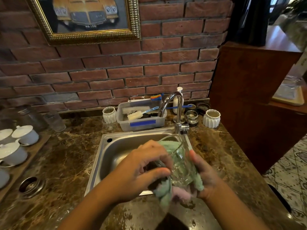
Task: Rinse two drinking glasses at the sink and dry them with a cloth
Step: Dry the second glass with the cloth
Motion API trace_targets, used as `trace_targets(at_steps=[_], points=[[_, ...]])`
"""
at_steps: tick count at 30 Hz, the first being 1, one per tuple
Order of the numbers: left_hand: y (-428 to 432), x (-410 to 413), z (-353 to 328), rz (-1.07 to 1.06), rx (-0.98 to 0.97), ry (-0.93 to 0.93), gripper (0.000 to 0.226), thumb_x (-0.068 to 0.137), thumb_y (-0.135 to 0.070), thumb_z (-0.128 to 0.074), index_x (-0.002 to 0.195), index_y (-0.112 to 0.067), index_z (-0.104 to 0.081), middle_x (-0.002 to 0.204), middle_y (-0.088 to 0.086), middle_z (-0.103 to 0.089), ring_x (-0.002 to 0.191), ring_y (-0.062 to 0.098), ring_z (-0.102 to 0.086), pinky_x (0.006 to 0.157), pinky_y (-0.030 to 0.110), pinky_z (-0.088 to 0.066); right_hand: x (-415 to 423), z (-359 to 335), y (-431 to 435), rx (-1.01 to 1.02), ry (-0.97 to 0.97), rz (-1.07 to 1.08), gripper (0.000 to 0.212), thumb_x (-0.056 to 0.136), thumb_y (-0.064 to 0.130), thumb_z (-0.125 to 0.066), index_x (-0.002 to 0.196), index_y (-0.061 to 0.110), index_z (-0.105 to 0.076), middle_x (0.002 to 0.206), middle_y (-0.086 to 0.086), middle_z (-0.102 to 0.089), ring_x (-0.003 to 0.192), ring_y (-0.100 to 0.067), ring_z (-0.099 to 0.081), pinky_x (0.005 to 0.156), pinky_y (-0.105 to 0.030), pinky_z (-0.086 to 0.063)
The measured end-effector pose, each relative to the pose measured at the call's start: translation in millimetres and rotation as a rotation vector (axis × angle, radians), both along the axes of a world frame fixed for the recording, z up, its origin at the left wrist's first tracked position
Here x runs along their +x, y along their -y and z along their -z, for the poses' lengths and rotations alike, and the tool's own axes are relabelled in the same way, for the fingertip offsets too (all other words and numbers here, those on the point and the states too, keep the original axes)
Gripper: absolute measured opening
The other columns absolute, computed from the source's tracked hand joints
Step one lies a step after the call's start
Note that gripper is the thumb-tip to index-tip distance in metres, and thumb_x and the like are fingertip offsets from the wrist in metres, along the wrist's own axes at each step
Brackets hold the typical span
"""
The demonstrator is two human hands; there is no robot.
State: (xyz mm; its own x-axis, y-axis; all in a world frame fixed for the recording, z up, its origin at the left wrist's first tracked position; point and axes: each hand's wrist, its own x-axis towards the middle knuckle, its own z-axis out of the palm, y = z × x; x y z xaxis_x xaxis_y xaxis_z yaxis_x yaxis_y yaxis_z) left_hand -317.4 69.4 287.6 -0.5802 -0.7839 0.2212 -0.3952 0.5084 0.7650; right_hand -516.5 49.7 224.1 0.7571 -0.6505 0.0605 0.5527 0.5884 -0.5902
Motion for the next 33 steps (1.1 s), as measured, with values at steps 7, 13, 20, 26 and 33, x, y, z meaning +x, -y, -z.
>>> trace_targets(at_steps=[7,13,20,26,33], points=[[-2.2,-1.9,-0.7,-0.031,0.285,-0.041,0.016,0.093,-0.042,-0.06,0.097,-0.029,-0.069,0.096,-0.005,-0.074,0.089,0.01,-0.072,0.075,0.024,-0.057,-3.2,-0.5,4.6,-0.587,-0.661,0.246,0.06,0.081,0.028,-0.079,0.136,0.024,-0.055,0.131,-0.003,-0.066,0.122,-0.023,-0.062,0.104,-0.047,-0.051],[-5.6,-6.5,17.0,-0.113,0.104,0.046,0.025,0.095,-0.041,-0.054,0.087,-0.027,-0.072,0.086,-0.007,-0.071,0.086,0.006,-0.065,0.083,0.017,-0.047,-6.2,1.7,6.0,-0.457,-0.549,0.176,0.064,0.074,0.015,-0.082,0.133,0.017,-0.056,0.121,-0.011,-0.069,0.113,-0.028,-0.066,0.097,-0.043,-0.055],[4.3,3.7,17.4,-0.117,0.23,-0.005,0.024,0.091,-0.042,-0.06,0.09,-0.023,-0.075,0.087,-0.004,-0.074,0.082,0.013,-0.069,0.076,0.036,-0.058,5.1,10.9,-5.0,-0.403,-0.556,0.18,0.071,0.075,0.01,-0.081,0.139,0.011,-0.051,0.127,-0.014,-0.065,0.12,-0.031,-0.061,0.101,-0.043,-0.05],[-3.8,-11.3,38.1,-0.279,0.282,-0.139,0.026,0.1,-0.026,-0.055,0.085,-0.016,-0.074,0.08,0.001,-0.077,0.077,0.018,-0.072,0.079,0.047,-0.059,13.3,18.7,-3.7,-0.617,-0.828,0.373,0.061,0.072,0.012,-0.085,0.125,0.029,-0.06,0.116,0.005,-0.071,0.111,-0.014,-0.067,0.089,-0.025,-0.056],[-13.5,20.4,51.8,-0.015,0.22,-0.091,0.015,0.097,-0.022,-0.062,0.099,-0.016,-0.075,0.093,-0.003,-0.075,0.09,0.012,-0.069,0.08,0.027,-0.053,15.0,45.1,-20.1,0.192,-0.164,-0.014,0.064,0.066,0.004,-0.088,0.123,-0.008,-0.062,0.108,-0.031,-0.071,0.096,-0.04,-0.071,0.084,-0.049,-0.058]])
